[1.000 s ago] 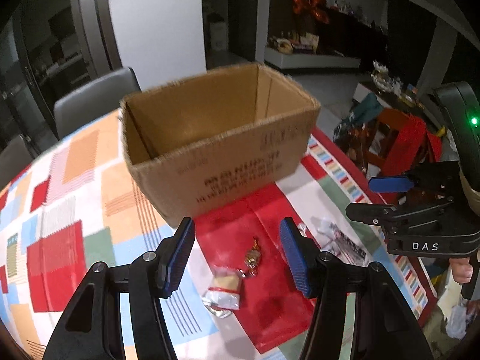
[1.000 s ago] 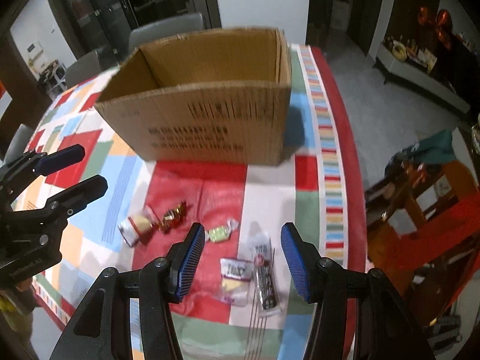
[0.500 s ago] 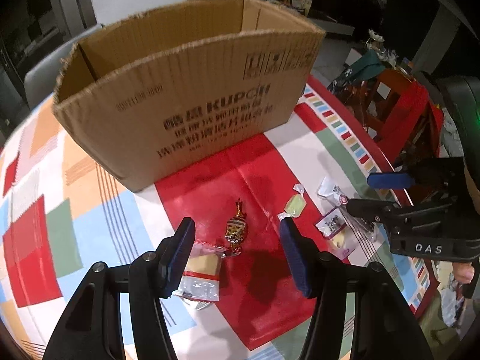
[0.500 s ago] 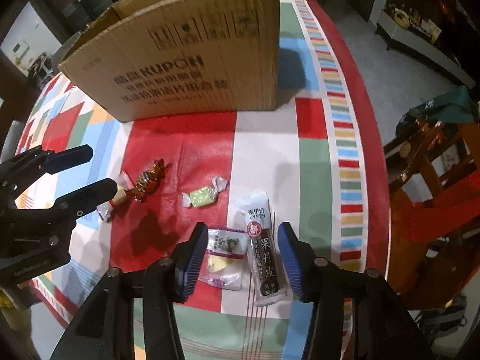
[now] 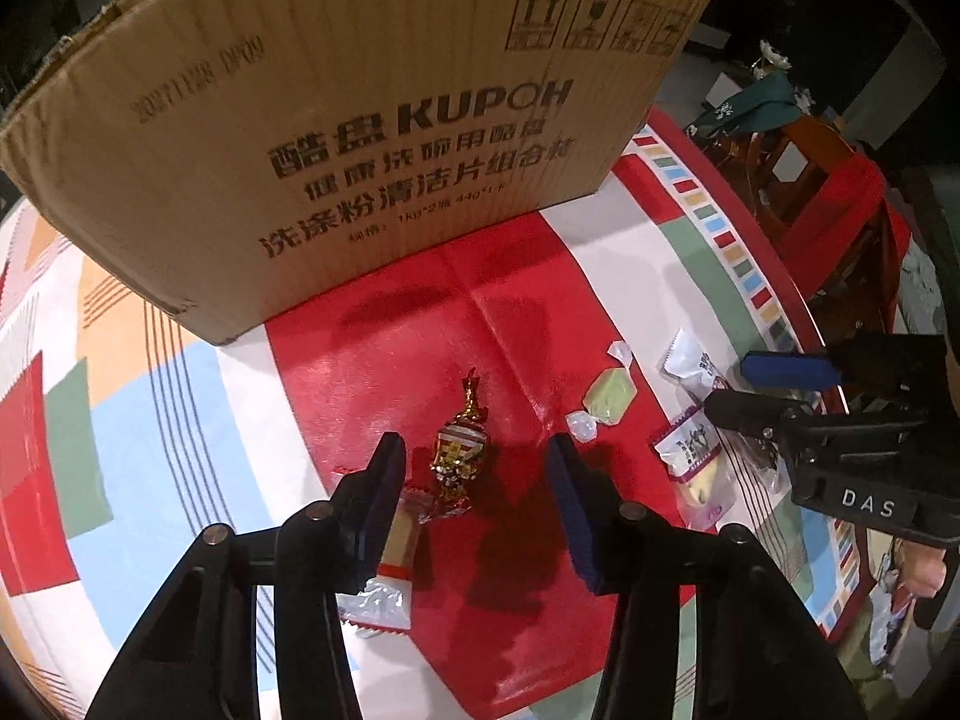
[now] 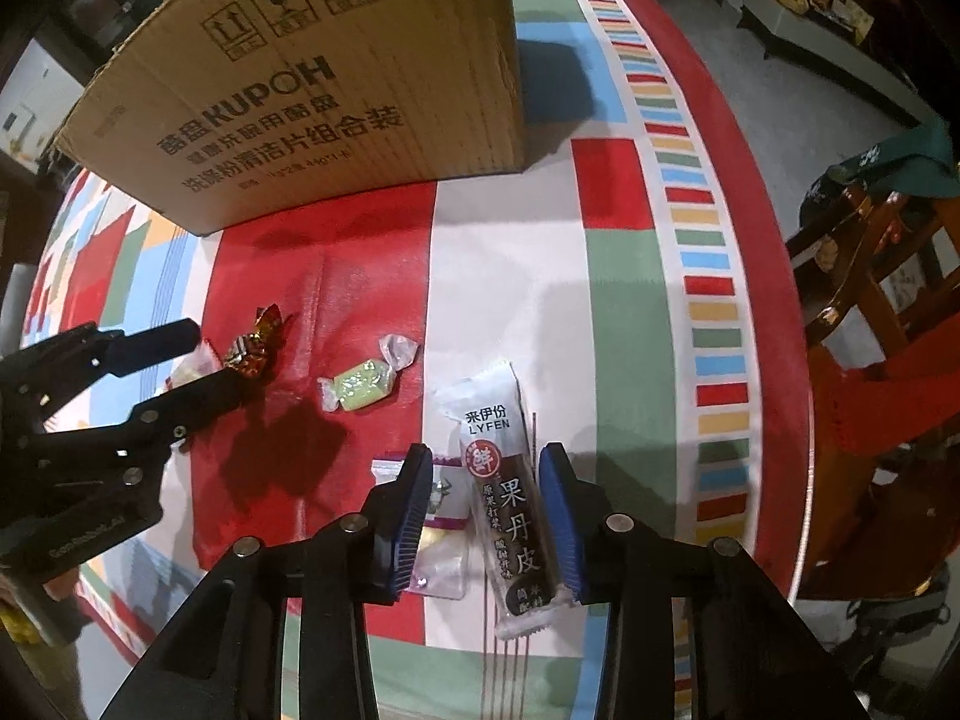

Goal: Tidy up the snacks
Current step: 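Grasp the gold-wrapped candy with the left tool while the right tool grasps the LYFEN bar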

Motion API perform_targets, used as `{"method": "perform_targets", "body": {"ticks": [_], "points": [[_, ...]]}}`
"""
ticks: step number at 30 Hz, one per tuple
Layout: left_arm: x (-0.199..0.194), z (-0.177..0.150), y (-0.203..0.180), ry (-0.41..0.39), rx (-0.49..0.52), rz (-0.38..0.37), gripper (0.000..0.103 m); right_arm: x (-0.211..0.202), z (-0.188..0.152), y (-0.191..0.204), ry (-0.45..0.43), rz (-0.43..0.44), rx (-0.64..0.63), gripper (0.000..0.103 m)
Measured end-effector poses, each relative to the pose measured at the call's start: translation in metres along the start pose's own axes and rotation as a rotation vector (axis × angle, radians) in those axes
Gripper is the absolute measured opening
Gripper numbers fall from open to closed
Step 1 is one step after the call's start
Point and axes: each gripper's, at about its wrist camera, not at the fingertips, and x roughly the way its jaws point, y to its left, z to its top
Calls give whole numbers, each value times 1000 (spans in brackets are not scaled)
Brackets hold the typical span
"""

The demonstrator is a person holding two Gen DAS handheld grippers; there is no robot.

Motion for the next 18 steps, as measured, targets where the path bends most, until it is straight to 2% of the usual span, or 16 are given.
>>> {"method": "perform_targets", "body": {"ticks": [11,18], "points": [[19,3,-1,38,-9,23,40,14,3,-1,20,-5,3,32],[24,1,-2,45,-12,20,26,22,4,2,19,-20,-9,26]]}}
